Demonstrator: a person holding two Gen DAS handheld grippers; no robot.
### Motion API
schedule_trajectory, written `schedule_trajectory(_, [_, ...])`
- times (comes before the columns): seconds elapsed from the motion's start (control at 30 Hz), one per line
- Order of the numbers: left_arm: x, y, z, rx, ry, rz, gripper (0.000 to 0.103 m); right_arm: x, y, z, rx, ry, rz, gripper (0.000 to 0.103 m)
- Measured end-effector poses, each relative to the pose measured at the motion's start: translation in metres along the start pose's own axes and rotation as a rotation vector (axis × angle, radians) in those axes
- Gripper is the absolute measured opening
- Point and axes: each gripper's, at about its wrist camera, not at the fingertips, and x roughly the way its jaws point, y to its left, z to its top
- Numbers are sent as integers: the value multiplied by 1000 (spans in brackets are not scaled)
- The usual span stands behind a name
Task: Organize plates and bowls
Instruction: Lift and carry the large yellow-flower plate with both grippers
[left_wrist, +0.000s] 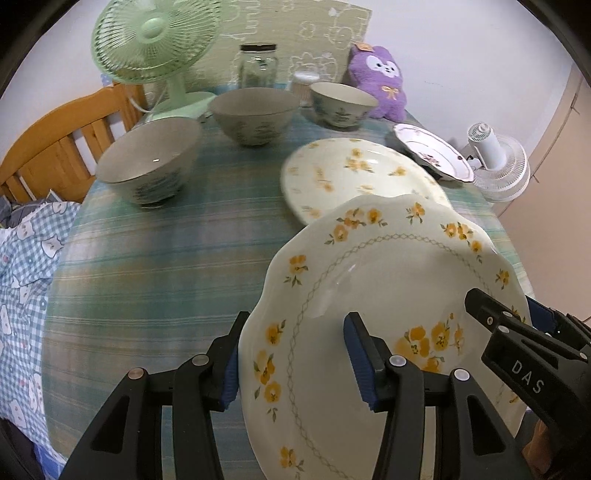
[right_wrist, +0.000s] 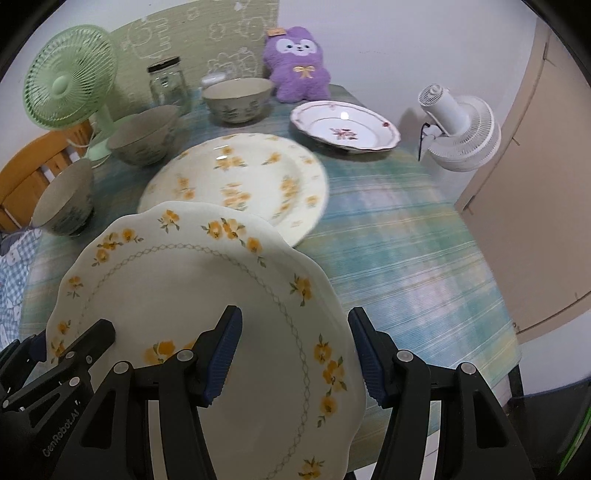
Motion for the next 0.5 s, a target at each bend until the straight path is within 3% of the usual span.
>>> schedule_trajectory(0.5, [36,-118,13,12,22,-2,51,30,-126,28,11,28,-8,63])
